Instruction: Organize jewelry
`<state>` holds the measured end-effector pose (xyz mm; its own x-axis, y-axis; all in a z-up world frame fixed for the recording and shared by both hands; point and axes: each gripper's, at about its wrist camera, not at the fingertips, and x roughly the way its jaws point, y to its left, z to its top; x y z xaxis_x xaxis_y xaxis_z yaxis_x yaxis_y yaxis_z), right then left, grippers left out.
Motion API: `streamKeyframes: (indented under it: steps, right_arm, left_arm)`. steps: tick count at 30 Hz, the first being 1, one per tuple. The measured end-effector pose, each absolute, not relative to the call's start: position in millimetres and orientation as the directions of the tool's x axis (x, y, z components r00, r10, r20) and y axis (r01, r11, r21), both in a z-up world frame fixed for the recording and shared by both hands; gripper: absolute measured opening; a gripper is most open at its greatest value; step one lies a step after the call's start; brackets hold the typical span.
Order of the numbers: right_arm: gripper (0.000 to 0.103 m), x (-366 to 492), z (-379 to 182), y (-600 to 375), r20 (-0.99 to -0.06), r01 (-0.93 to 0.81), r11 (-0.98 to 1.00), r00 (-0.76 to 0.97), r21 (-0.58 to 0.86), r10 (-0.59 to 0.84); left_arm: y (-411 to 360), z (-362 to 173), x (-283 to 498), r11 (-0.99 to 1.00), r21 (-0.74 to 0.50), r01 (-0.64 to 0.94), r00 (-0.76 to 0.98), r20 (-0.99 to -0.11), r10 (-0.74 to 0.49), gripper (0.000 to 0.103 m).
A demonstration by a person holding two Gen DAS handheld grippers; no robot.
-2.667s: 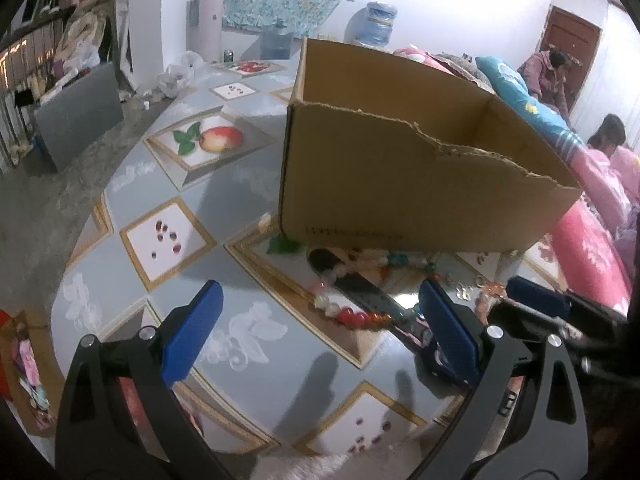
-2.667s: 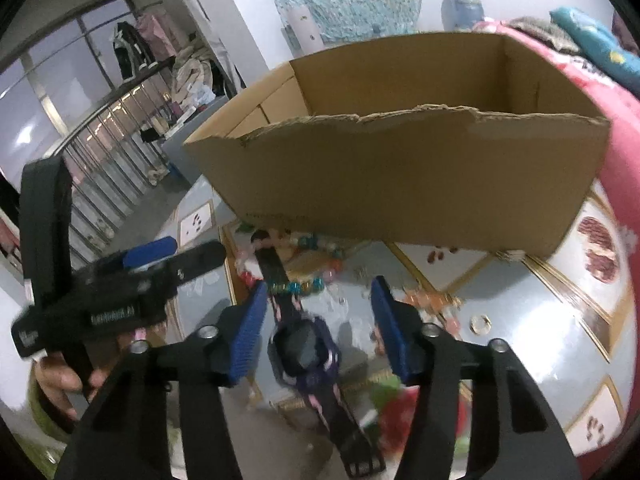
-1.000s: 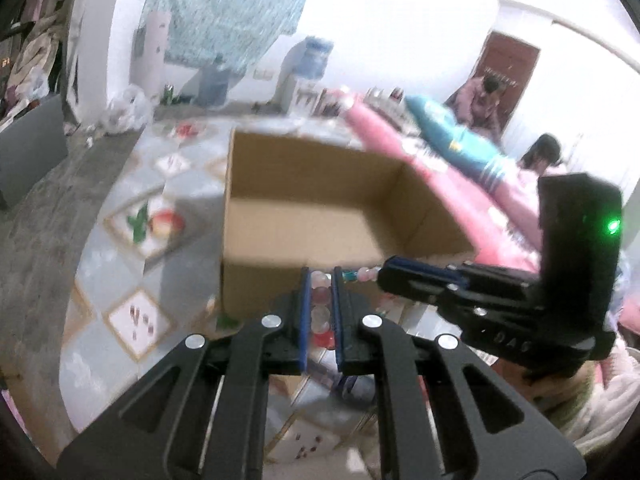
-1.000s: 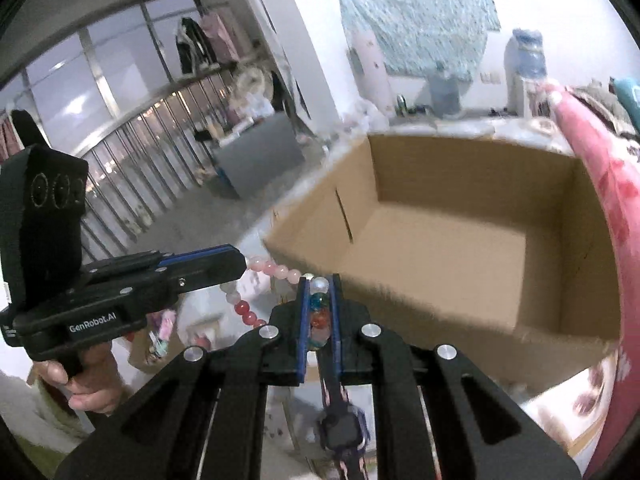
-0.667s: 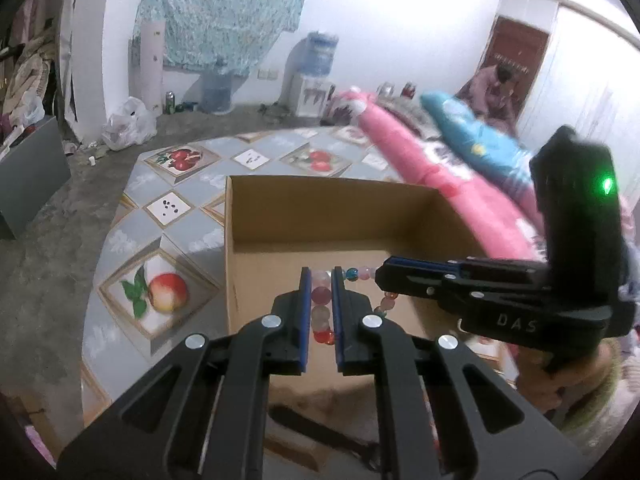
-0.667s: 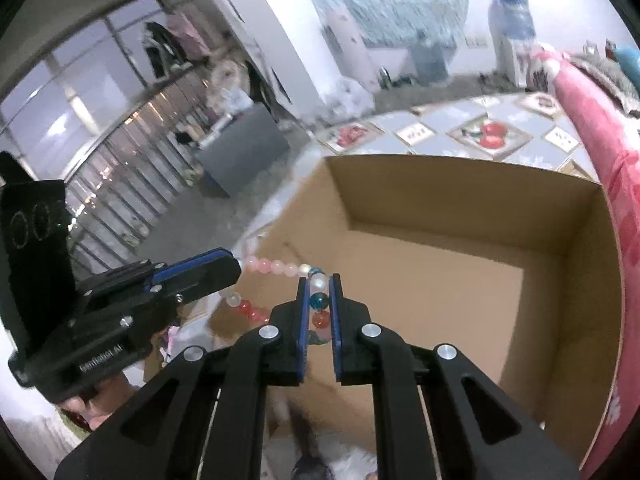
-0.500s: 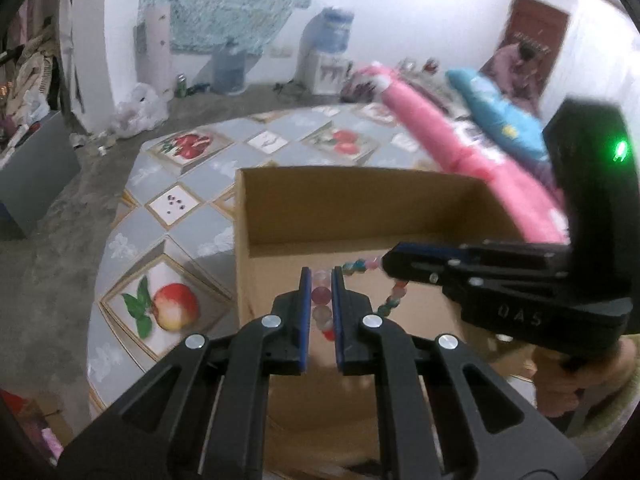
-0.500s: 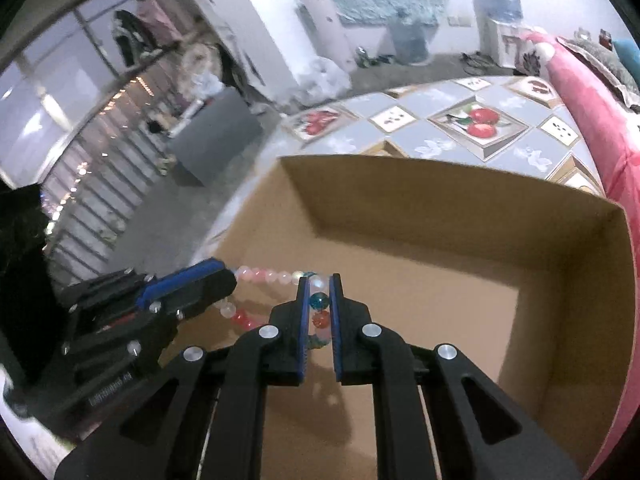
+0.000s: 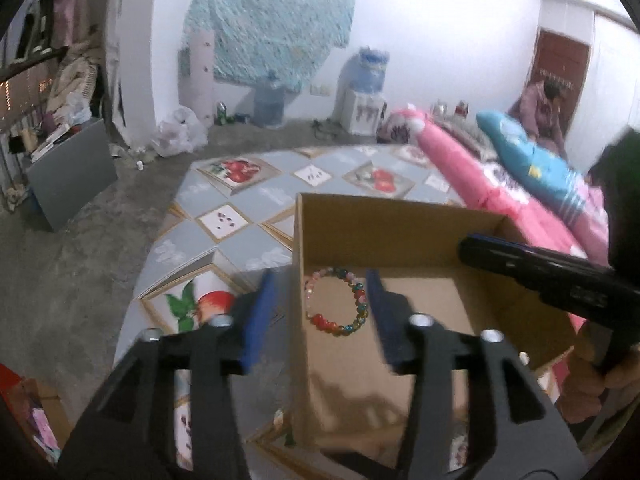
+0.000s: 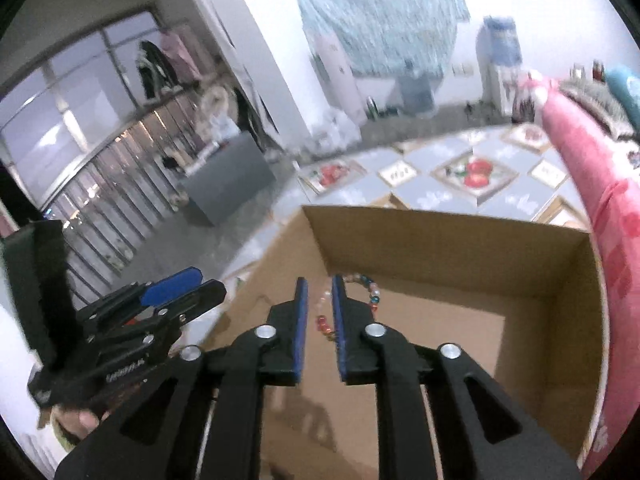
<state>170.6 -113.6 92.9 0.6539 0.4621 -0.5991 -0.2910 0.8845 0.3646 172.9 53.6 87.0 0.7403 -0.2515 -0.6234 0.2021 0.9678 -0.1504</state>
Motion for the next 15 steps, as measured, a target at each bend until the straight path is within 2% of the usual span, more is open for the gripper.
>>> streamKeyframes:
  steps: [1, 3, 5, 9, 15]
  right_arm:
    - [0.026, 155.0, 99.1, -114.5, -0.574, -0.306, 0.883, 0.674, 0.356, 0.465]
    - [0.036, 127.9, 108.5, -115.7, -0.540, -0.322, 0.885, 0.704, 0.336, 0.461]
    - [0.047, 99.0, 112.3, -116.3, -0.518, -0.333, 0.886, 0.721, 0.322, 0.460]
    - [0.059, 60.9, 102.9, -119.3, -0.526, -0.333, 0.883, 0.712, 0.331, 0.465]
    - [0.073, 17.3, 64.2, -119.6, -0.635, -0.251, 0.926, 0.675, 0.281, 0.376]
  left_arm:
    - [58.7, 88.9, 161.5, 0.967, -0.161, 0.197, 0.745, -0.616, -0.255, 0.065]
    - [63.4, 89.0, 145.2, 0.963, -0.176, 0.204, 0.740, -0.616, -0.270, 0.071]
    - [65.5, 84.3, 127.1, 0.960, -0.176, 0.218, 0.728, -0.626, -0.280, 0.082]
    - [60.9, 52.8, 99.7, 0.969, -0.117, 0.218, 0.667, -0.707, -0.235, 0.086]
    - [61.8, -18.2, 84.7, 0.982, -0.106, 0.157, 0.500, -0.849, -0.172, 0.086]
